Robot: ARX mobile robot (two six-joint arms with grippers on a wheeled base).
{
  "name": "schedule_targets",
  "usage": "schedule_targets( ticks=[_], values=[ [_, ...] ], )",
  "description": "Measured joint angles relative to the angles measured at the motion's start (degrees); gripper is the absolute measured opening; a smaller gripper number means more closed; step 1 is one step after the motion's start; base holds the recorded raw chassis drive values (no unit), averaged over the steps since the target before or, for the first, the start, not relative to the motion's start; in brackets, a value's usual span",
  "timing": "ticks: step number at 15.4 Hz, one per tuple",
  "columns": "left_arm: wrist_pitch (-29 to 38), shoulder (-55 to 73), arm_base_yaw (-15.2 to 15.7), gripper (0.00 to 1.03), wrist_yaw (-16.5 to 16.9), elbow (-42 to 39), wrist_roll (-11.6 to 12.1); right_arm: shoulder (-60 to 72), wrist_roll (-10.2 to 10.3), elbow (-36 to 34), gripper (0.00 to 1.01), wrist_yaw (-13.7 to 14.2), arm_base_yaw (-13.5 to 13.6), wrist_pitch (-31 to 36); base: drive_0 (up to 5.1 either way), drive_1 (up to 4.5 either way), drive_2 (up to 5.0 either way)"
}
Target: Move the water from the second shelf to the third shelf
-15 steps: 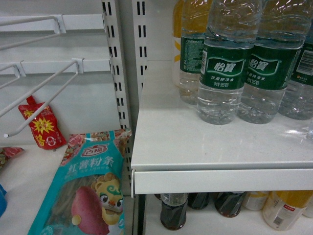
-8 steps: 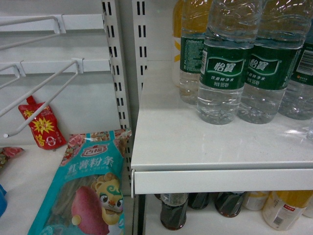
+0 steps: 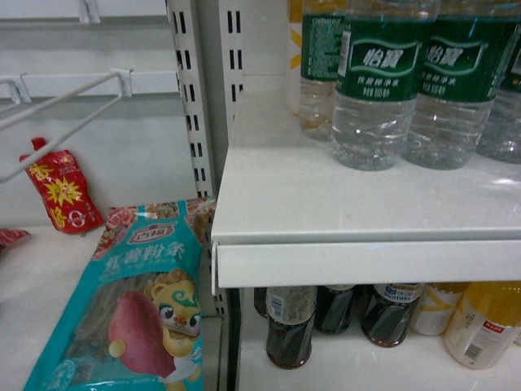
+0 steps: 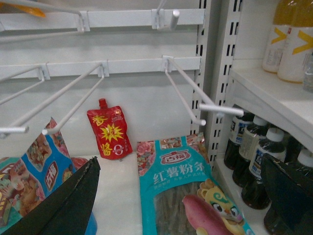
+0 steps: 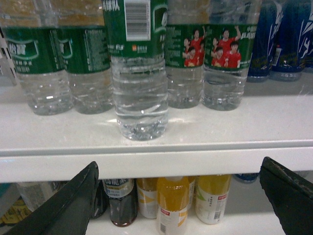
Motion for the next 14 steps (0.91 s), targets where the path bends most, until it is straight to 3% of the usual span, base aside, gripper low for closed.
schedule_targets(
  ticks=[14],
  values=[
    [0.0, 0.0, 0.0, 0.98, 0.0, 0.0, 0.0, 0.0, -0.2, 0.0, 0.98, -0.1, 0.0, -0.2, 0.0, 0.0, 0.0]
  ],
)
